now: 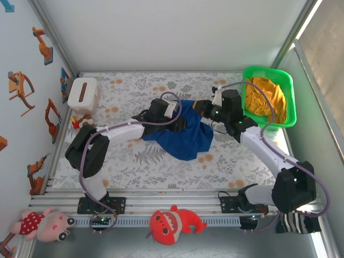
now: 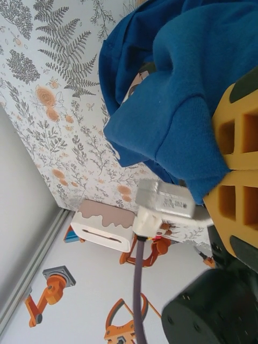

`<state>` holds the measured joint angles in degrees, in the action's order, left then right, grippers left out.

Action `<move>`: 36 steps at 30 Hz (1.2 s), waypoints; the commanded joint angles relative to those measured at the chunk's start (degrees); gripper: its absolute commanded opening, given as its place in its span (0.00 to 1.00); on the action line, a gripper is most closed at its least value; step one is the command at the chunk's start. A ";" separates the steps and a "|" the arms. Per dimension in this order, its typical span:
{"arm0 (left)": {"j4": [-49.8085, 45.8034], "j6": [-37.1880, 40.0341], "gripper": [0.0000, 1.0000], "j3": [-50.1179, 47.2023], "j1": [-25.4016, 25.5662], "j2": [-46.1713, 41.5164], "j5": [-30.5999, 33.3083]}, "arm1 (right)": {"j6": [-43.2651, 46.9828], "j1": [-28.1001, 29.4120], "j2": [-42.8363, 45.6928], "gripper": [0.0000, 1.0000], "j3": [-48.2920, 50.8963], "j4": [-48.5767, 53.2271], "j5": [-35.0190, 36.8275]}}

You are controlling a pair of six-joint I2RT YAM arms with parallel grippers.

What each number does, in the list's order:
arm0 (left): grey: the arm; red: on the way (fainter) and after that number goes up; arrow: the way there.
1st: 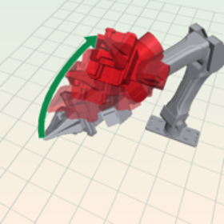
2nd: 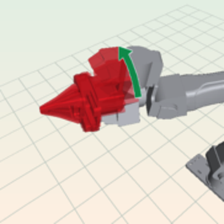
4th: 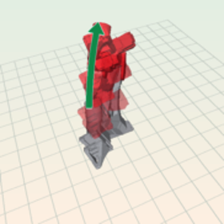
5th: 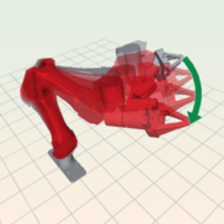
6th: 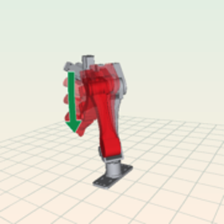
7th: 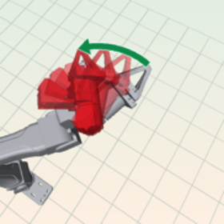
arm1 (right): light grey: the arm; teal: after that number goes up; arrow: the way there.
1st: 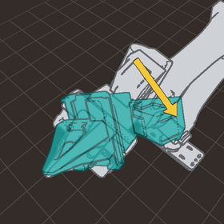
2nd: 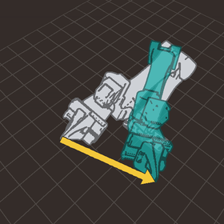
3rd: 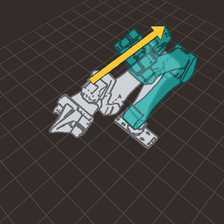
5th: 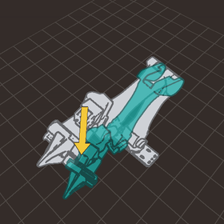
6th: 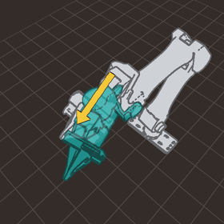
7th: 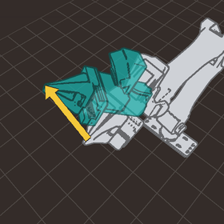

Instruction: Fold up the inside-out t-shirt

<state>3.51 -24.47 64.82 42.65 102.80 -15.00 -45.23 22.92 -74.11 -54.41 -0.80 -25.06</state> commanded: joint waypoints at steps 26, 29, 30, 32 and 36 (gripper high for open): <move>19.23 -12.05 0.00 -14.59 -8.67 -20.20 -30.30 | 0.31 4.63 6.49 0.46 6.42 5.05 13.59; 19.22 -12.11 0.00 -14.59 -8.67 -20.01 -30.21 | 0.42 9.29 8.64 0.46 5.51 6.38 16.56; 19.18 -12.18 0.00 -14.57 -8.66 -19.98 -30.21 | 0.82 10.77 8.50 0.46 4.68 6.70 17.26; 19.10 -12.18 0.00 -14.46 -8.67 -19.97 -30.02 | 1.90 12.90 7.36 0.47 2.95 7.34 17.97; 18.48 -11.94 0.00 -14.07 -8.72 -20.02 -29.89 | 4.83 16.35 3.40 0.48 -1.10 10.46 20.48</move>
<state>20.18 -35.90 49.91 34.35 82.89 -43.38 -43.03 37.85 -68.75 -52.29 6.63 -8.47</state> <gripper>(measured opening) 0.028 0.478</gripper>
